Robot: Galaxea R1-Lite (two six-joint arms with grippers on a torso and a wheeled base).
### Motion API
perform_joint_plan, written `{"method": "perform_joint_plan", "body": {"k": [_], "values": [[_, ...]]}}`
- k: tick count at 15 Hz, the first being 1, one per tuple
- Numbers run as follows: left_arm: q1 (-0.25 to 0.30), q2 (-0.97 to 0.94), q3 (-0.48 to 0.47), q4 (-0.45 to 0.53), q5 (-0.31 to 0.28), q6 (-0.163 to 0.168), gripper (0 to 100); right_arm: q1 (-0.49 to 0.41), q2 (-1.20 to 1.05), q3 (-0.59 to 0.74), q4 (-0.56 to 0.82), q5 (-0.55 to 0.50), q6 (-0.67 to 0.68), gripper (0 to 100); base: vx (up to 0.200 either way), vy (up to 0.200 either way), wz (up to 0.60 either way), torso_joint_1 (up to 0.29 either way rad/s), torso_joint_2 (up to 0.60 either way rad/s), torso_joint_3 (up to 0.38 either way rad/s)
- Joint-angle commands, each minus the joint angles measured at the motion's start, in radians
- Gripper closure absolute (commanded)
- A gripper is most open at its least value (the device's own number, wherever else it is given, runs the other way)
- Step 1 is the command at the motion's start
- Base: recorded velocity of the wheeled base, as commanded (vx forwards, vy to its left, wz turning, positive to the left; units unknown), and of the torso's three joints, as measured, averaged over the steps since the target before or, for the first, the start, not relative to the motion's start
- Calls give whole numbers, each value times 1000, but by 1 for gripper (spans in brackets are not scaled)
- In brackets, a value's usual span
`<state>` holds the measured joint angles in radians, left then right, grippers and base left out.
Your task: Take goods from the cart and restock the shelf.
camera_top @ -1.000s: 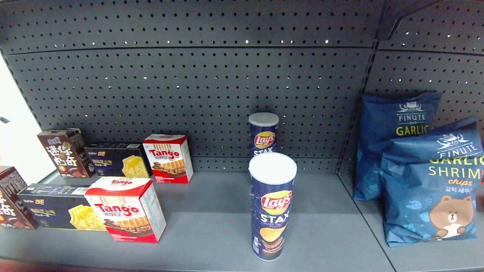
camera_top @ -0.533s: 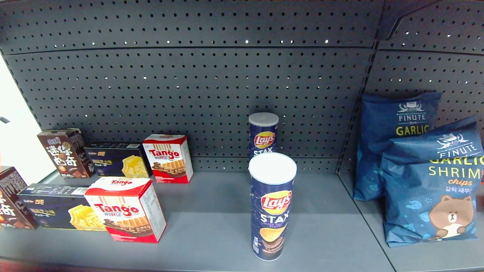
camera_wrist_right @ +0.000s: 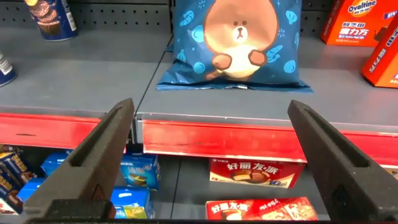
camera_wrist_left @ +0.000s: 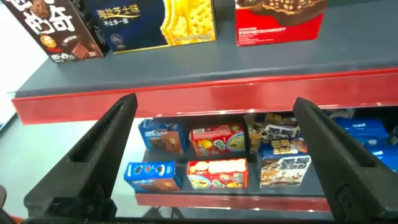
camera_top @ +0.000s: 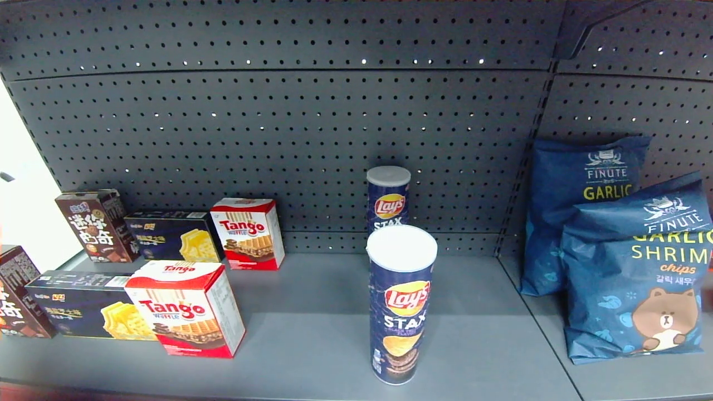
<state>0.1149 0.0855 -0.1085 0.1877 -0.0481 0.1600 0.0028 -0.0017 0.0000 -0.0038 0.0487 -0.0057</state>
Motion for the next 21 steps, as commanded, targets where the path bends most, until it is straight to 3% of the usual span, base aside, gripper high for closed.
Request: {"method": "perform_joint_plan", "body": {"k": [1,5,9,10,11,12,13,16,17,19,21], "values": [[0,2,0,-1,-19,-7,0,0,2,0,-1,0,0,0,0,0,0,0,0,0],[0,2,-3,1,-266,-40,0,0,2,0,1,0,0,0,0,0,0,0,0,0],[-11,2,-3,1,-394,-73,0,0,2,0,-1,0,0,0,0,0,0,0,0,0],[-11,2,-3,1,-388,-103,0,0,2,0,-1,0,0,0,0,0,0,0,0,0],[-9,2,-3,1,-372,-112,0,0,2,0,-1,0,0,0,0,0,0,0,0,0],[-9,2,-2,-1,-311,-116,0,0,2,0,-1,0,0,0,0,0,0,0,0,0],[-9,2,0,-1,-122,-116,0,0,2,0,-1,0,0,0,0,0,0,0,0,0],[-8,2,1,-1,189,-119,0,0,2,0,-1,0,0,0,0,0,0,0,0,0],[-9,2,1,-1,224,-119,0,0,2,0,-1,0,0,0,0,0,0,0,0,0],[-18,0,0,-1,197,-120,0,0,2,0,1,0,0,0,0,0,0,0,0,0],[-89,-1,-3,1,8,-129,0,0,2,0,-1,0,0,0,0,0,0,0,0,0]]}}
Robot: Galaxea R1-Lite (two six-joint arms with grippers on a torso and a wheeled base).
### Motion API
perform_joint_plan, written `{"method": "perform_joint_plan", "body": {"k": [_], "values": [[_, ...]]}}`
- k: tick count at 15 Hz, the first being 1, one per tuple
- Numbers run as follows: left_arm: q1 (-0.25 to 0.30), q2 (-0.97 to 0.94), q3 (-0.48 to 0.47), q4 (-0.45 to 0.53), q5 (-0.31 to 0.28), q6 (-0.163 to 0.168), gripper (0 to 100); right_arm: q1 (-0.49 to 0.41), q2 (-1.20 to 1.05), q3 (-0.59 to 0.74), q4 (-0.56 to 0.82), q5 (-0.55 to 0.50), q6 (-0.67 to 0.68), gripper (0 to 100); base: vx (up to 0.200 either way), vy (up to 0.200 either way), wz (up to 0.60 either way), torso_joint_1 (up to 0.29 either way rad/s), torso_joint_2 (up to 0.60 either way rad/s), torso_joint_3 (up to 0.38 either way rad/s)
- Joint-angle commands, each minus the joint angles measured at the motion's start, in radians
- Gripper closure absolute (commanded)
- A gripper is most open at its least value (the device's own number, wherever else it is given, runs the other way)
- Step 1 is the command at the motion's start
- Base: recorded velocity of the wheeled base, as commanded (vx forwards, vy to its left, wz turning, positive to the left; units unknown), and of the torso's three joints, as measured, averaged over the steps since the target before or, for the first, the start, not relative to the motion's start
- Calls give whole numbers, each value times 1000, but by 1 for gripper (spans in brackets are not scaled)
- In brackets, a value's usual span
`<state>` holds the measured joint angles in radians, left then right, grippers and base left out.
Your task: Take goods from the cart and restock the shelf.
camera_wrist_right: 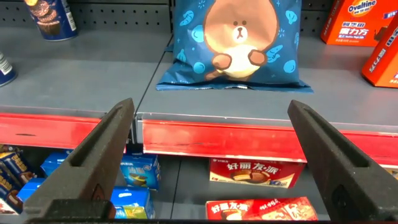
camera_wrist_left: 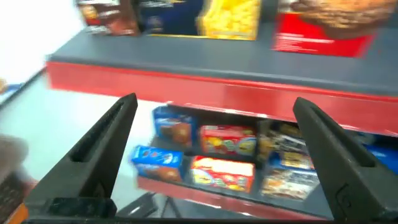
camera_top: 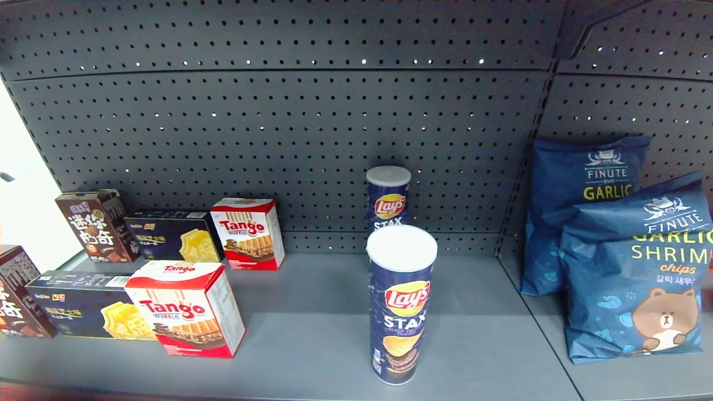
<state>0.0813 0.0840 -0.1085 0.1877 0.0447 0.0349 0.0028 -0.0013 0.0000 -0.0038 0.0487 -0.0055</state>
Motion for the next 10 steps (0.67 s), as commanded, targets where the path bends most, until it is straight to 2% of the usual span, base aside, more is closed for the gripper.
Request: {"method": "perform_joint_plan", "body": {"k": [1,3,4,5,7,9,10], "values": [[-136,0,-3,-1,-141,-4,0,0,1,0,-1,2,-1,0,0,0,0,0,0,0],[-241,2,10,-27,-178,-4,0,0,1,0,-1,0,-1,0,0,0,0,0,0,0],[-258,2,38,-83,-252,-1,0,0,1,0,-1,0,-1,0,0,0,0,0,0,0],[-259,2,55,-128,-325,-6,0,0,1,0,-1,0,-1,0,0,0,0,0,0,0],[-285,2,58,-136,-376,0,0,0,1,0,-1,0,-1,0,0,0,0,0,0,0],[-285,2,56,-136,-453,-1,0,0,1,0,-1,0,-1,0,0,0,0,0,0,0],[-285,2,56,-134,-460,-1,0,0,1,0,-1,2,-1,0,0,0,0,0,0,0]]}}
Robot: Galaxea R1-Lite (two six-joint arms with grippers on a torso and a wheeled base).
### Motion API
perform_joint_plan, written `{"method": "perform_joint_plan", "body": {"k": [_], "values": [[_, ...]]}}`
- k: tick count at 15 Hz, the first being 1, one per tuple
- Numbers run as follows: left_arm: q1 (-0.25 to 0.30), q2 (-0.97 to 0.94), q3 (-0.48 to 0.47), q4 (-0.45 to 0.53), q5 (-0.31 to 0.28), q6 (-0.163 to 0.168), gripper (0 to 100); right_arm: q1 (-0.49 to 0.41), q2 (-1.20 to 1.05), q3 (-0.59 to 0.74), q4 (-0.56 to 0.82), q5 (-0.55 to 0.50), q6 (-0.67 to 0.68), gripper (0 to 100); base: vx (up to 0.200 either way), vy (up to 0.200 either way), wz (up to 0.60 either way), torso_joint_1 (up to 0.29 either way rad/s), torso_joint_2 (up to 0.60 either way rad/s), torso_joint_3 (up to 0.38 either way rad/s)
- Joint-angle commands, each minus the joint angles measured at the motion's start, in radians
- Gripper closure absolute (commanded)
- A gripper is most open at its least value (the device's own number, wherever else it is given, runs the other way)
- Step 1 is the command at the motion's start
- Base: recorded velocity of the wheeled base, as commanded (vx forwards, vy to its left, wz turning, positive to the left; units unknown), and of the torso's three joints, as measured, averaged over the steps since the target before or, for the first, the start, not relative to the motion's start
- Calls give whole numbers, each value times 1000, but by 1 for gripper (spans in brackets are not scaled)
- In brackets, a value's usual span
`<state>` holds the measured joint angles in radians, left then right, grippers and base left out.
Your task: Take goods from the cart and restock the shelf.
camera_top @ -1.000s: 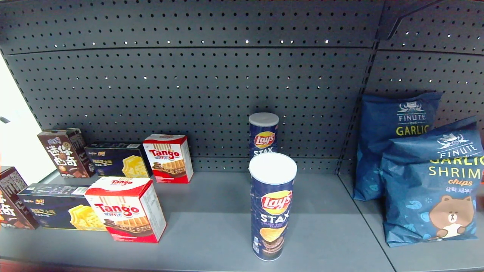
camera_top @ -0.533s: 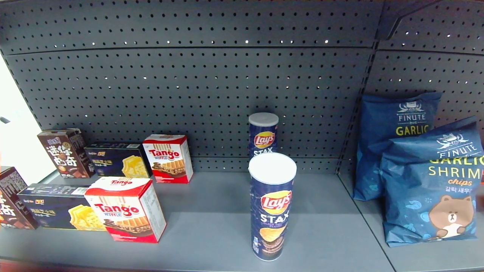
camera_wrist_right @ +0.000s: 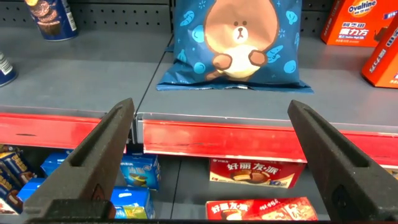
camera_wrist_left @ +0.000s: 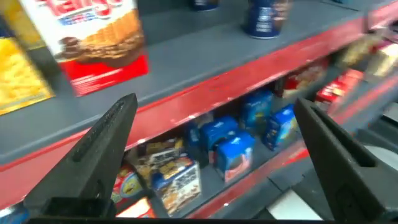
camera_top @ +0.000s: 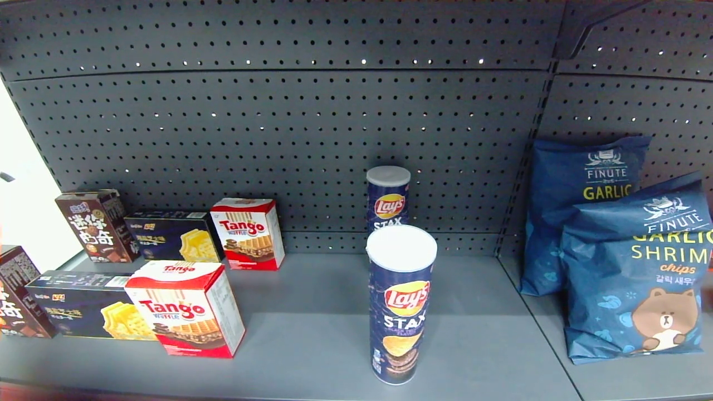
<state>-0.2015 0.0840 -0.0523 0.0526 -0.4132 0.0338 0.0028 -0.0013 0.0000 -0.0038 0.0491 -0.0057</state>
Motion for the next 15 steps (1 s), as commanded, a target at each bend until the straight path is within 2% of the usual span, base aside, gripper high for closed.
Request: {"method": "perform_joint_plan", "body": {"k": [1,2,3,4,5,6,7,10,15], "values": [[-1,2,2,-2,-1,1,0,0,1,0,1,0,0,0,0,0,0,0,0,0],[-1,2,5,-5,5,1,0,0,1,0,-1,0,0,0,0,0,0,0,0,0],[1,2,6,-5,63,-3,0,0,1,0,-1,0,0,0,0,0,0,0,0,0],[1,2,6,-5,243,0,0,0,1,0,-1,0,0,0,0,0,0,0,0,0],[1,2,6,-5,272,1,0,0,1,0,-1,0,0,0,0,0,0,0,0,0],[2,2,40,-14,301,31,0,0,1,0,-1,0,0,0,0,0,0,0,0,0],[2,2,49,-46,327,44,0,0,1,0,-1,0,0,0,0,0,0,0,0,0],[1,2,51,-51,264,37,0,0,1,0,-1,0,0,0,0,0,0,0,0,0],[1,2,51,-51,264,35,0,0,1,0,1,0,0,0,0,0,0,0,0,0]]}}
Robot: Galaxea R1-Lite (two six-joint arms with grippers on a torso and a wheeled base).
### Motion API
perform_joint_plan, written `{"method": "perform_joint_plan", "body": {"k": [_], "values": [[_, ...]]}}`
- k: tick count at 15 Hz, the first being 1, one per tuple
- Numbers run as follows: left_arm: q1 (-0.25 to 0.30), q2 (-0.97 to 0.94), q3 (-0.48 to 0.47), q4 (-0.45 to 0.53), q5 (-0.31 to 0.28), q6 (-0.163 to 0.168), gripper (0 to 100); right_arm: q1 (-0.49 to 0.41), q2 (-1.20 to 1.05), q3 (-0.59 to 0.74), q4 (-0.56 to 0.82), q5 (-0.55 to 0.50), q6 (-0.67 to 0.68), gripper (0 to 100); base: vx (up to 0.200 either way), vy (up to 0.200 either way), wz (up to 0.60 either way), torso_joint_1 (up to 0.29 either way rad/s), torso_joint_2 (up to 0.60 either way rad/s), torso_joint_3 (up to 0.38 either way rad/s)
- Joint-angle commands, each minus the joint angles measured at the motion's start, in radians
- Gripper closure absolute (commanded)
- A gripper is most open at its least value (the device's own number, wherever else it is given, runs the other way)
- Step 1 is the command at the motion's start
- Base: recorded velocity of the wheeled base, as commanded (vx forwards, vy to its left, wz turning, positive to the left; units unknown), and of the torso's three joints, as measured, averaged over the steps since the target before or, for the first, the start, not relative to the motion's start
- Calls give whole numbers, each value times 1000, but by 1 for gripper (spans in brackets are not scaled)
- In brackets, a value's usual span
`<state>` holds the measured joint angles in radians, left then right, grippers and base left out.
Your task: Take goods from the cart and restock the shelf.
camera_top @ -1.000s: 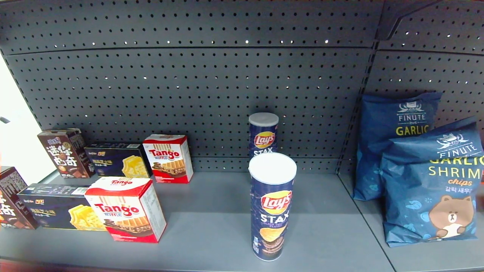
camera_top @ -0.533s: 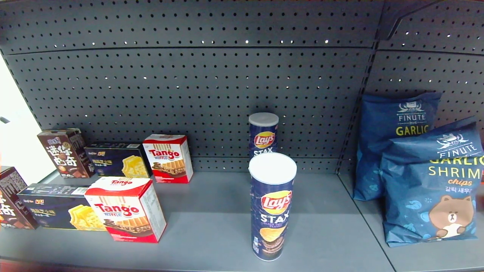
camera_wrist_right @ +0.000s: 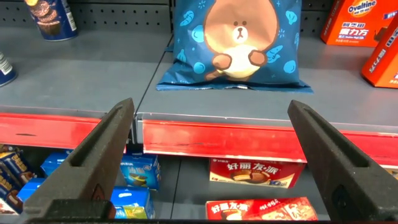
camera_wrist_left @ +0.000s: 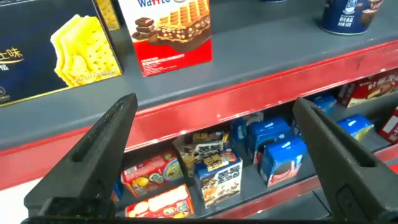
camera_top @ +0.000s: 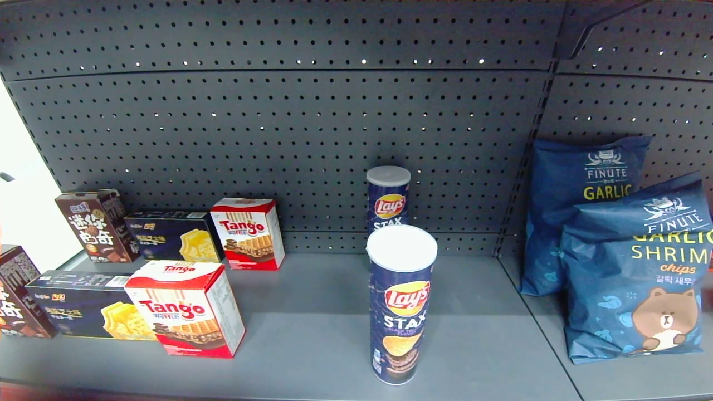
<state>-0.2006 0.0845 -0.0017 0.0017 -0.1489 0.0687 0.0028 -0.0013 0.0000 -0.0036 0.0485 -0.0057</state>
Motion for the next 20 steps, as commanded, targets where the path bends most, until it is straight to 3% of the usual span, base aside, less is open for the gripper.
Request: {"method": "perform_joint_plan", "body": {"k": [1,3,5,7,20], "values": [[0,1,0,0,0,0,0,0,1,0,1,1,0,0,0,0,0,0,0,0],[113,101,0,0,0,2,0,0,1,0,-1,1,0,0,0,0,0,0,0,0],[198,-15,0,0,0,0,0,0,1,0,1,1,0,0,0,0,0,0,0,0],[205,-84,0,0,2,0,0,0,1,0,1,1,0,0,0,0,0,0,0,0],[204,-84,0,0,2,0,0,0,1,0,-1,2,0,0,0,0,0,0,0,0]]}}
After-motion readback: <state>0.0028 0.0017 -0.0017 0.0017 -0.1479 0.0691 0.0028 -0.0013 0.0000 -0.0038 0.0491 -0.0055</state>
